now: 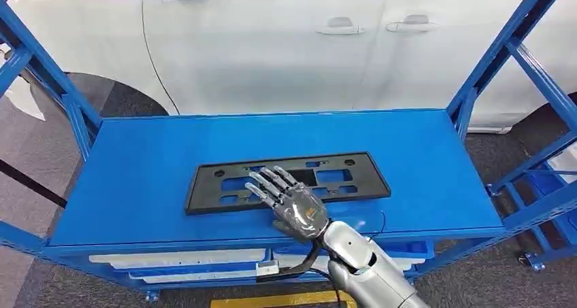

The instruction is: Take the parts from the cabinet and place them on the table.

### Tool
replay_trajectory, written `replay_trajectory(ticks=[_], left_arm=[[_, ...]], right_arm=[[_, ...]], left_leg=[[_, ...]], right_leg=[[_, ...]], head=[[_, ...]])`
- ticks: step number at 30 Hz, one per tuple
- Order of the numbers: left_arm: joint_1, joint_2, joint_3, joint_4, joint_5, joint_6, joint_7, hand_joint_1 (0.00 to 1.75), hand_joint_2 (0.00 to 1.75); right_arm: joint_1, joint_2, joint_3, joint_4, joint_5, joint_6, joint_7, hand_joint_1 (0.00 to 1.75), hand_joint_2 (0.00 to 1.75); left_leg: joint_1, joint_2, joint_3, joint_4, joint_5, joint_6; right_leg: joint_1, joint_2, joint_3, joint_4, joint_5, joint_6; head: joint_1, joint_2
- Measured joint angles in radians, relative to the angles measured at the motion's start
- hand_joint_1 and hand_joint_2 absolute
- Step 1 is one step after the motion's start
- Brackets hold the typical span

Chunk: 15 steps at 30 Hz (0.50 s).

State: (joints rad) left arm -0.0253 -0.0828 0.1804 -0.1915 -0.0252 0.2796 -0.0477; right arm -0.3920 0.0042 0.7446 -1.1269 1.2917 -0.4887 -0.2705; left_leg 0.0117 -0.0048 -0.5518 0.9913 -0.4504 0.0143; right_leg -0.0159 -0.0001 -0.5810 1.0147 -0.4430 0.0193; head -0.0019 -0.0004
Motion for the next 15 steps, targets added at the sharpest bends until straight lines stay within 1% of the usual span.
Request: replay_trajectory(ticks=[1,2,3,4,5,6,7,9,10,11,12,13,14,15], left_arm=[[0.000,0.000,0.000,0.000,0.000,0.000,0.000,0.00,0.00],[-0.001,0.000,0.000,0.000,-0.001,0.000,0.000,0.00,0.00],[-0.001,0.000,0.000,0.000,-0.003,0.000,0.000,0.00,0.00],[-0.001,0.000,0.000,0.000,-0.005,0.000,0.000,0.00,0.00],[-0.001,0.000,0.000,0.000,-0.006,0.000,0.000,0.00,0.00],[0.000,0.001,0.000,0.000,-0.006,0.000,0.000,0.00,0.00],[0.000,0.000,0.000,0.000,-0.006,0.001,-0.001,0.00,0.00],[0.000,0.000,0.000,0.000,-0.006,0.000,-0.002,0.00,0.00],[0.000,0.000,0.000,0.000,-0.007,0.000,-0.002,0.00,0.00],[0.002,0.000,0.000,0.000,-0.007,0.000,-0.003,0.00,0.00],[0.003,0.000,0.000,0.000,-0.007,0.000,-0.003,0.00,0.00],[0.003,0.000,0.000,0.000,-0.008,-0.001,-0.004,0.00,0.00],[0.002,0.002,0.000,0.000,-0.009,-0.003,-0.006,0.00,0.00],[0.000,0.002,0.000,0.000,-0.012,-0.008,-0.009,0.00,0.00]], right_arm=[[-0.006,0.003,0.003,0.007,0.000,0.000,0.000,0.00,1.75],[-0.009,0.006,0.006,0.011,0.000,-0.001,0.000,0.00,1.75],[-0.009,0.008,0.008,0.017,0.000,-0.001,0.002,0.00,1.75],[-0.010,0.010,0.008,0.021,0.000,-0.002,0.002,0.00,1.75],[-0.012,0.012,0.008,0.023,0.000,-0.002,0.002,0.00,1.75],[-0.014,0.016,0.009,0.025,0.000,-0.002,0.002,0.00,1.75],[-0.018,0.019,0.010,0.028,0.000,-0.003,0.002,0.00,1.75],[-0.022,0.023,0.014,0.034,-0.004,-0.005,0.003,0.00,1.75],[-0.022,0.025,0.015,0.039,-0.007,-0.005,0.003,0.00,1.75],[-0.023,0.028,0.016,0.045,-0.010,-0.006,0.004,0.00,1.75],[-0.027,0.034,0.017,0.051,-0.013,-0.006,0.006,0.00,1.75],[-0.036,0.041,0.020,0.061,-0.014,-0.006,0.006,0.00,1.75],[-0.048,0.047,0.023,0.070,-0.014,-0.004,0.009,0.00,1.75],[-0.061,0.056,0.027,0.082,-0.014,-0.002,0.016,0.00,1.75]], left_leg=[[-0.008,0.000,-0.004,0.004,-0.003,-0.006],[-0.006,0.000,-0.006,0.003,-0.002,-0.011],[-0.006,-0.001,-0.005,0.002,-0.002,-0.016],[-0.003,0.000,-0.003,0.000,-0.002,-0.023],[-0.003,-0.001,0.000,0.001,-0.004,-0.031],[0.002,0.000,-0.007,0.019,-0.020,-0.035],[0.001,0.000,-0.026,0.062,-0.050,-0.037],[0.002,0.000,-0.108,0.235,-0.133,-0.044],[0.002,0.000,-0.142,0.304,-0.155,-0.046],[0.002,0.000,-0.158,0.333,-0.153,-0.046],[0.002,0.000,-0.150,0.308,-0.126,-0.045],[0.002,0.001,-0.114,0.232,-0.078,-0.042],[0.002,0.001,-0.070,0.137,-0.030,-0.039],[0.002,0.001,-0.026,0.042,0.010,-0.034]], right_leg=[[0.007,0.000,0.006,-0.011,-0.009,-0.004],[0.007,0.002,0.002,-0.010,-0.008,-0.010],[0.010,0.002,0.001,-0.009,-0.009,-0.013],[0.012,0.003,0.001,-0.009,-0.009,-0.020],[0.008,0.003,0.004,-0.016,-0.005,-0.028],[0.005,0.001,0.009,-0.023,-0.003,-0.036],[0.004,0.000,0.010,-0.024,-0.002,-0.042],[0.007,0.000,0.009,-0.024,-0.003,-0.045],[0.009,-0.001,0.008,-0.023,-0.004,-0.046],[0.010,-0.001,0.008,-0.021,-0.005,-0.047],[0.010,0.001,0.009,-0.020,-0.006,-0.048],[0.011,0.003,0.010,-0.018,-0.008,-0.047],[0.011,0.005,0.012,-0.016,-0.009,-0.044],[0.011,0.006,0.013,-0.014,-0.012,-0.040]], head=[[0.000,0.000],[0.000,0.000],[0.000,0.000],[0.000,0.000],[0.000,0.000],[0.000,0.000],[0.000,0.000],[0.000,0.000],[0.000,0.000],[0.000,0.000],[0.000,0.000],[0.000,0.000],[0.000,0.000],[0.000,0.000]])
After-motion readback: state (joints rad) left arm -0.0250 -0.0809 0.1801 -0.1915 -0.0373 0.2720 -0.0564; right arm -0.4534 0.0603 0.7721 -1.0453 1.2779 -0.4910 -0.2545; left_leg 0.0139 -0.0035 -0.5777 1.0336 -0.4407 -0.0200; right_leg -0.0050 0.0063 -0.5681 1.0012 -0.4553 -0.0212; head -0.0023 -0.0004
